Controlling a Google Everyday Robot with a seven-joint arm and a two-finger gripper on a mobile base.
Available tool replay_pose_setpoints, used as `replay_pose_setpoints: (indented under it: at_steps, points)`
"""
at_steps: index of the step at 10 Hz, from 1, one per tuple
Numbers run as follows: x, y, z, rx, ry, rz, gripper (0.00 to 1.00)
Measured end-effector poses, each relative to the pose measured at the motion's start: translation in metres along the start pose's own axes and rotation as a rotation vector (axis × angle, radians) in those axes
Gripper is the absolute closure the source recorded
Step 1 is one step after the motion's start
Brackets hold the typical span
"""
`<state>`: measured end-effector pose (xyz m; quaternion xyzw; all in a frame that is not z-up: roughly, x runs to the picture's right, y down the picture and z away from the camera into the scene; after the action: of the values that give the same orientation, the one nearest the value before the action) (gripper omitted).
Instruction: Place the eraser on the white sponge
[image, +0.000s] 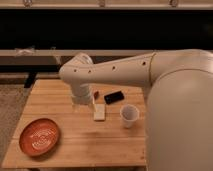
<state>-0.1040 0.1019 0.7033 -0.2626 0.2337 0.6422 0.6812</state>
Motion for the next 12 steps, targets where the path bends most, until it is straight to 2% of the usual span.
replay_pose_setpoints:
  at_steps: [8, 10, 12]
  points:
    - [0.0, 0.0, 0.001, 0.004, 0.0, 0.006, 0.35]
    - [-0.012, -0.011, 0.01, 0.017, -0.002, 0.046, 0.35]
    - [-0.043, -0.032, 0.021, 0.02, -0.014, 0.099, 0.35]
